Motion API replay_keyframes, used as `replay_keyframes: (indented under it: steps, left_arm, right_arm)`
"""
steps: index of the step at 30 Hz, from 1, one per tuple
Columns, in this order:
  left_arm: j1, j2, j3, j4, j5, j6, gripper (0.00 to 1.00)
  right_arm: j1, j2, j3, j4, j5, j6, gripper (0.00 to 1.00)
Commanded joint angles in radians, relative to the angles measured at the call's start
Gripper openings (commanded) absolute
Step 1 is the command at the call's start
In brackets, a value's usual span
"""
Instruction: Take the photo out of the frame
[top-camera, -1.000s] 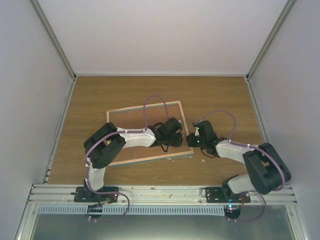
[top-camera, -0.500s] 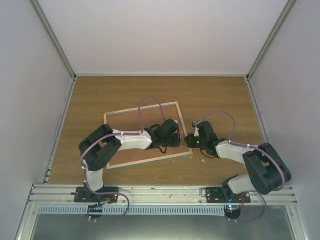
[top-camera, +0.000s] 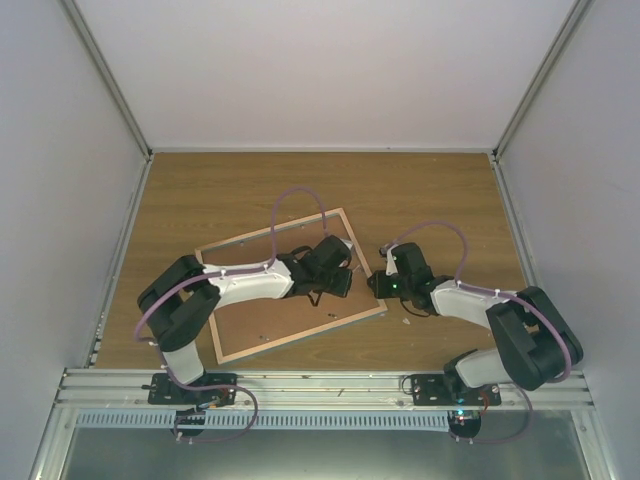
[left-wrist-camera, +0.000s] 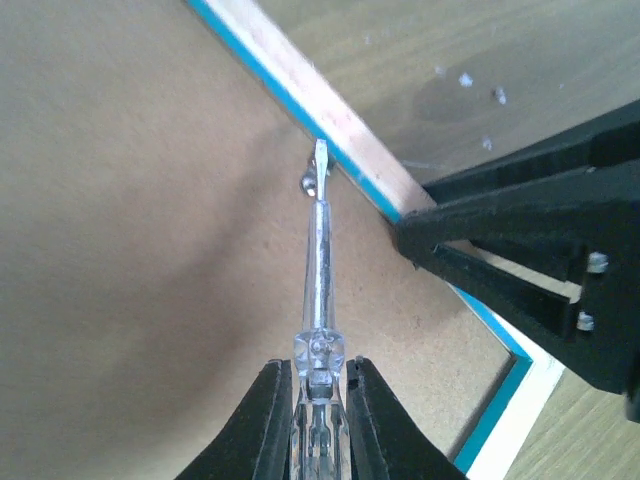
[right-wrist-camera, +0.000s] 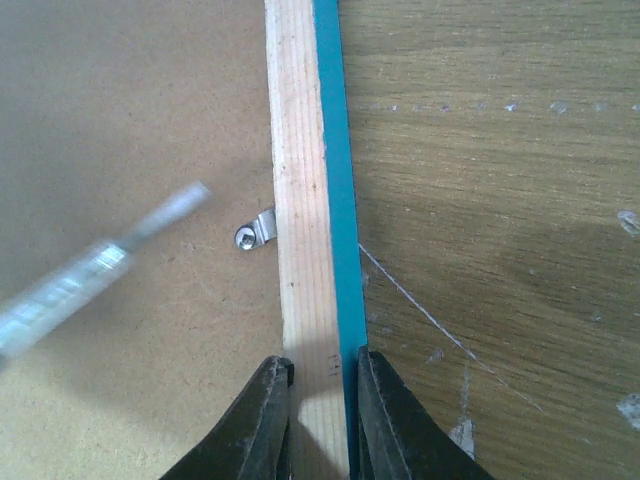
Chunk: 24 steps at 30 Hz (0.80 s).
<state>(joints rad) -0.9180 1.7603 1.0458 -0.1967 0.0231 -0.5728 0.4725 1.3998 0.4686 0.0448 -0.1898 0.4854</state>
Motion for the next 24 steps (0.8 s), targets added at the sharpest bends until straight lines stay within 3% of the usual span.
replay_keyframes:
  steps: [1, 7, 14, 24]
  left_arm:
    - [0.001, -0.065, 0.041, -0.077, -0.055, 0.147, 0.0]
    - [-0.023, -0.093, 0.012, -0.093, -0.026, 0.183, 0.0]
    - [-0.033, -0.005, 0.082, -0.093, 0.008, 0.194, 0.0]
    - [-0.032, 0.085, 0.158, -0.149, -0.054, 0.184, 0.0]
  right_arm:
    - [-0.003, 0.012, 0.011, -0.073, -0.006, -0.003, 0.01]
    - [-0.002, 0.02, 0.021, -0.073, 0.003, -0.017, 0.01]
    - [-0.003, 0.031, 0.016, -0.061, -0.013, -0.022, 0.01]
    - [-0.002, 0.035, 0.013, -0.054, -0.022, -0.025, 0.01]
